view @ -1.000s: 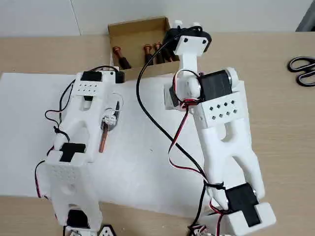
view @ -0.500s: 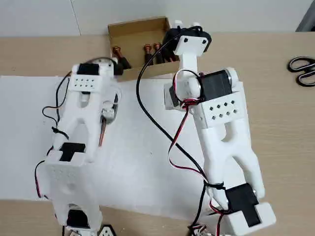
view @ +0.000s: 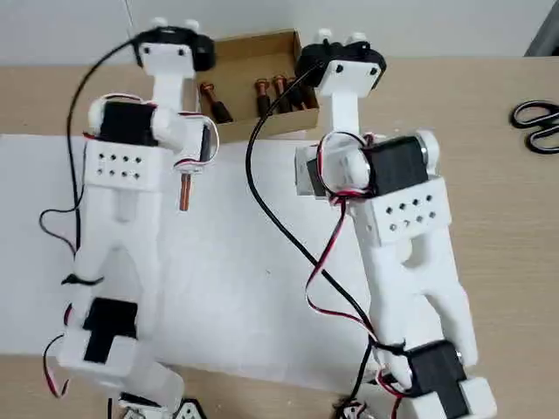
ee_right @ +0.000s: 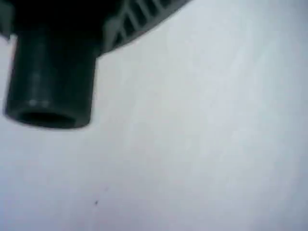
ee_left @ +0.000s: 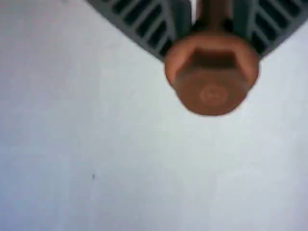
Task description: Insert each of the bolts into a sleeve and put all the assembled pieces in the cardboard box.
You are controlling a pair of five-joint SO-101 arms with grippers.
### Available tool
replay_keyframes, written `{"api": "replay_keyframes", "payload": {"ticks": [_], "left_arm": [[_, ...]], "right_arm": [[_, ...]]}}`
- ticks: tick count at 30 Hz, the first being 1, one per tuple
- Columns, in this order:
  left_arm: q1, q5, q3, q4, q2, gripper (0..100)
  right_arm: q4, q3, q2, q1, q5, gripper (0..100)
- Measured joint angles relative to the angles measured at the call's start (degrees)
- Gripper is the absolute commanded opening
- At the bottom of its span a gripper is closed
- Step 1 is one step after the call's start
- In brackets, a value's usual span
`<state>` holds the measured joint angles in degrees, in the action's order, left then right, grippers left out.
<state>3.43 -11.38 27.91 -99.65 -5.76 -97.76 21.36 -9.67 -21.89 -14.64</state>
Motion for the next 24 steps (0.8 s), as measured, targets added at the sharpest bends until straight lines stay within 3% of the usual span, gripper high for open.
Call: {"api": "replay_keyframes", "payload": {"ticks": [5, 14, 19, 24], "left_arm": [[-2.29, -5.63, 1.49, 0.00, 7.74, 1], [-2.29, -6.68, 0.53, -0.09, 24.26, 1], [-2.29, -10.02, -6.59, 0.18, 34.46, 1], [-2.29, -11.96, -19.96, 6.51, 48.70, 1]], "right_arm": [[-0.09, -5.19, -5.45, -0.44, 0.88, 0.2], [5.89, -31.47, -29.36, -4.84, 2.20, 0.2], [12.04, -47.56, -43.16, -7.82, 2.20, 0.2], [19.34, -59.43, -55.82, -10.99, 2.20, 0.2]]}}
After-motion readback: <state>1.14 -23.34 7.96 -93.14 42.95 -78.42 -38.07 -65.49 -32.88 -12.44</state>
